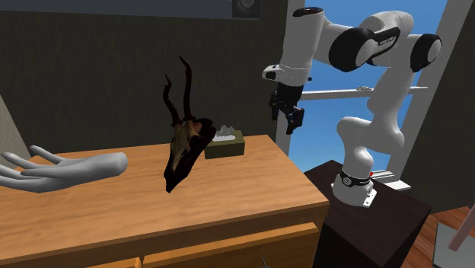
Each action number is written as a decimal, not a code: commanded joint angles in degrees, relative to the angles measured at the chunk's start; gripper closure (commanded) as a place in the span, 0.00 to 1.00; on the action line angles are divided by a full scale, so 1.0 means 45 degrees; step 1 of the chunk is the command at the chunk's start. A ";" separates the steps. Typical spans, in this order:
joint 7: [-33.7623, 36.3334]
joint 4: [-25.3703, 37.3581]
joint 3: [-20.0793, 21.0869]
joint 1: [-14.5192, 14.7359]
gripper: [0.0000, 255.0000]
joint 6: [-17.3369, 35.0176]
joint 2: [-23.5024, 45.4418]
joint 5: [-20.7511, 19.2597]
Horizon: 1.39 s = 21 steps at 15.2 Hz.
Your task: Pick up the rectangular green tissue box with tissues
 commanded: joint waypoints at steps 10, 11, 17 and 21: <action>0.2069 0.4395 -0.0278 -0.1250 0.00 -0.1634 0.5571 -0.3054; 0.2195 0.4867 -0.0365 -0.1326 0.00 -0.1855 0.6064 -0.3309; 0.2631 0.8025 -0.1069 -0.1728 0.00 -0.3338 0.9058 -0.4710; 0.2816 0.8618 -0.1293 -0.1836 0.00 -0.3478 0.9838 -0.4984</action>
